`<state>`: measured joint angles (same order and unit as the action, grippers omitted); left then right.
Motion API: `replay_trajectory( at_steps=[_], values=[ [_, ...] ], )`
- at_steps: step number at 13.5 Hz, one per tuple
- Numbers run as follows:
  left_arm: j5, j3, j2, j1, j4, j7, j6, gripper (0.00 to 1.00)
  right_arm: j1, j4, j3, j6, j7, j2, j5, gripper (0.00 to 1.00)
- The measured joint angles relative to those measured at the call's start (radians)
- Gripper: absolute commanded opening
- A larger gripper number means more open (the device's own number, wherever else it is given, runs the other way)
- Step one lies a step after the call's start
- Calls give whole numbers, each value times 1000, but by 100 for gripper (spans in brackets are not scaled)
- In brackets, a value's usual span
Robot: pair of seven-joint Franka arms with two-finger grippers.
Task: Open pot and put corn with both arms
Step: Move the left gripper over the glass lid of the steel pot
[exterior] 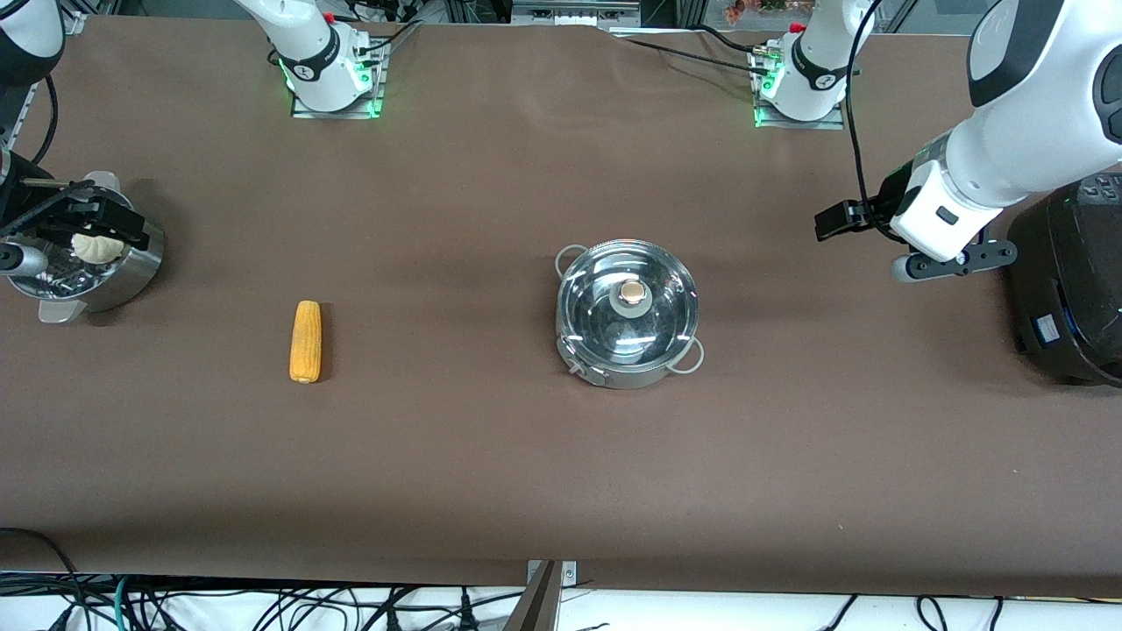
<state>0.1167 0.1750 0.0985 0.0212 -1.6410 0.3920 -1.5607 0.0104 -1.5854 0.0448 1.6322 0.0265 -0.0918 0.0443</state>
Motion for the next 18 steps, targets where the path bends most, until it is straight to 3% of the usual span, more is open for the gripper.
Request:
replay_trajectory(
  at_steps=[6,10,18],
  values=[
    [0,0,1,0,0,0,0,100,0,0,0,4,0,-50,0,100],
    [2,50,15,17,0,4,-35,100,0,1,-1,11,0,-63,-1,100],
    [12,67,165,236,30,264,-200,100,3,1,-6,44,0,-95,-3,100]
  ],
)
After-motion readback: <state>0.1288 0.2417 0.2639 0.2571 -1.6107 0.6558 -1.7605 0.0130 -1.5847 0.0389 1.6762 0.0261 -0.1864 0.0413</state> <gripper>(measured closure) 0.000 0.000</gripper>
